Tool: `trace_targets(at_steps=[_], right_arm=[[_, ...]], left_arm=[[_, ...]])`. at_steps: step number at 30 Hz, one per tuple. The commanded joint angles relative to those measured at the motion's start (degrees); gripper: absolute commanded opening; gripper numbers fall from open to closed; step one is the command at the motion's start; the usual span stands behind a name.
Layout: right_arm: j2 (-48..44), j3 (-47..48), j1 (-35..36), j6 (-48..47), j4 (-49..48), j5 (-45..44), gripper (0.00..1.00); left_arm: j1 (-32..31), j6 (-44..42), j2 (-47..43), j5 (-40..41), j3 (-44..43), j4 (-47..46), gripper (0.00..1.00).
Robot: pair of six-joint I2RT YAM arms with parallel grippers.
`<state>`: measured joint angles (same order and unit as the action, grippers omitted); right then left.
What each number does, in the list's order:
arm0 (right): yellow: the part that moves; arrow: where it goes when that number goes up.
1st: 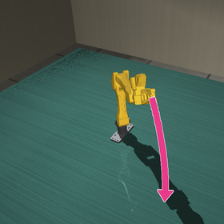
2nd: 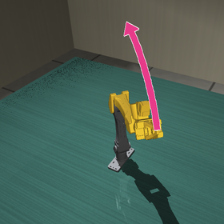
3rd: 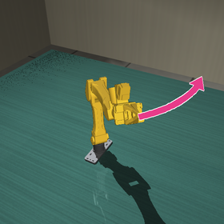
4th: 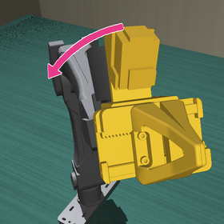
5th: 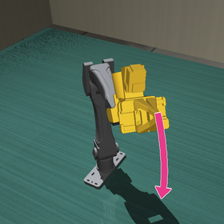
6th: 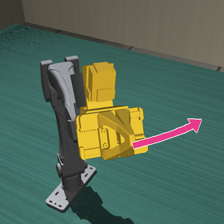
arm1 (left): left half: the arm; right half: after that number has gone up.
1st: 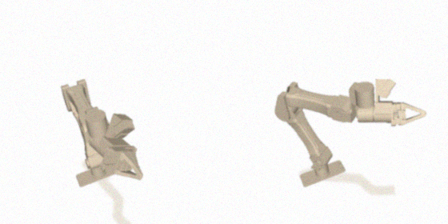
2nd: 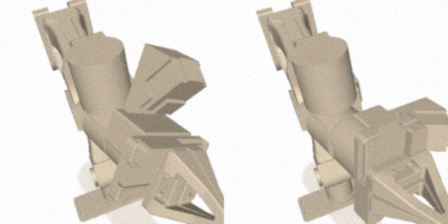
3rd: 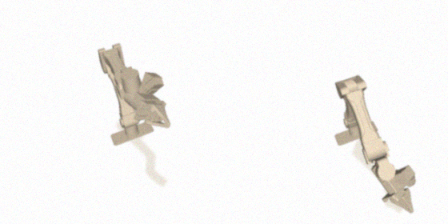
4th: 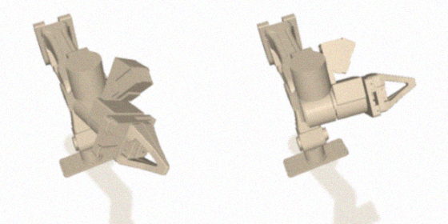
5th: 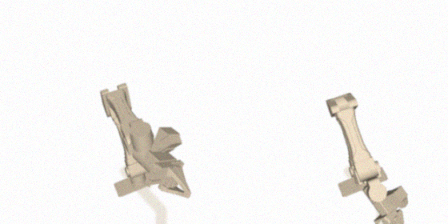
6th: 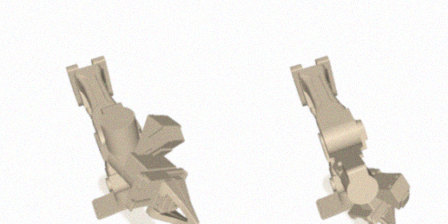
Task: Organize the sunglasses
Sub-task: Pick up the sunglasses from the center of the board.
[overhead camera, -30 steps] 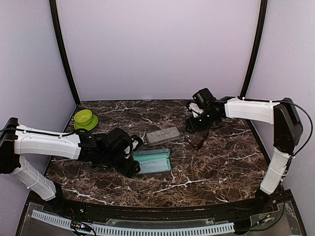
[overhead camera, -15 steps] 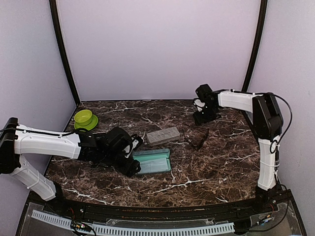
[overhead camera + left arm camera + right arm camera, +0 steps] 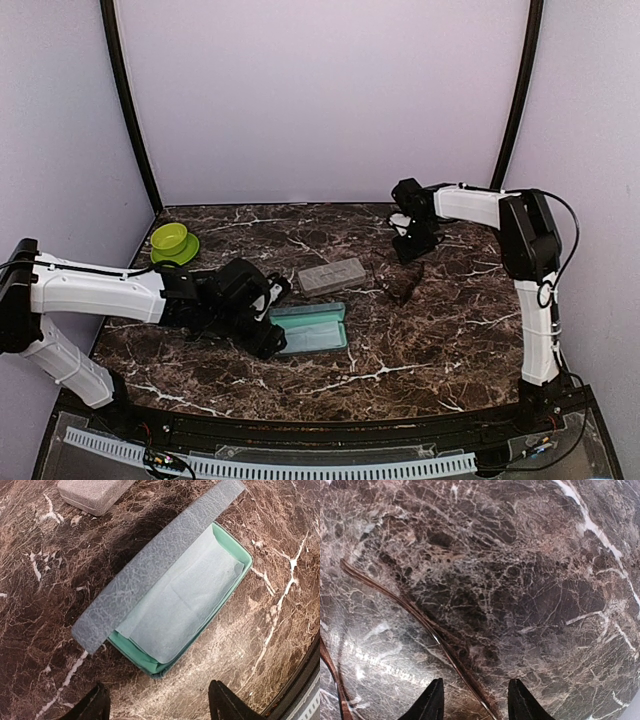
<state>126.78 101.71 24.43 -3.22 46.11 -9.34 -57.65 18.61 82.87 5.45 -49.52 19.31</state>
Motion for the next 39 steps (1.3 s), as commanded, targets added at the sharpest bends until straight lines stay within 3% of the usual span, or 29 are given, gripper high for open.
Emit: trace_targets(at_steps=[1, 26, 39], right_arm=[[1.35, 2.2, -0.26, -0.82, 2.04, -0.62, 0.42], [-0.43, -1.44, -0.26, 0.14, 4.43, -2.81, 0.11], [-3.24, -7.19, -0.26, 1.73, 1.8, -2.87, 0.15]], left_arm=[[0.26, 0.23, 0.51, -0.16, -1.47, -0.82, 0.7], [0.26, -0.59, 0.98, 0.39, -3.15, -0.15, 0.7], [0.26, -0.56, 0.98, 0.61, -3.48, 0.32, 0.7]])
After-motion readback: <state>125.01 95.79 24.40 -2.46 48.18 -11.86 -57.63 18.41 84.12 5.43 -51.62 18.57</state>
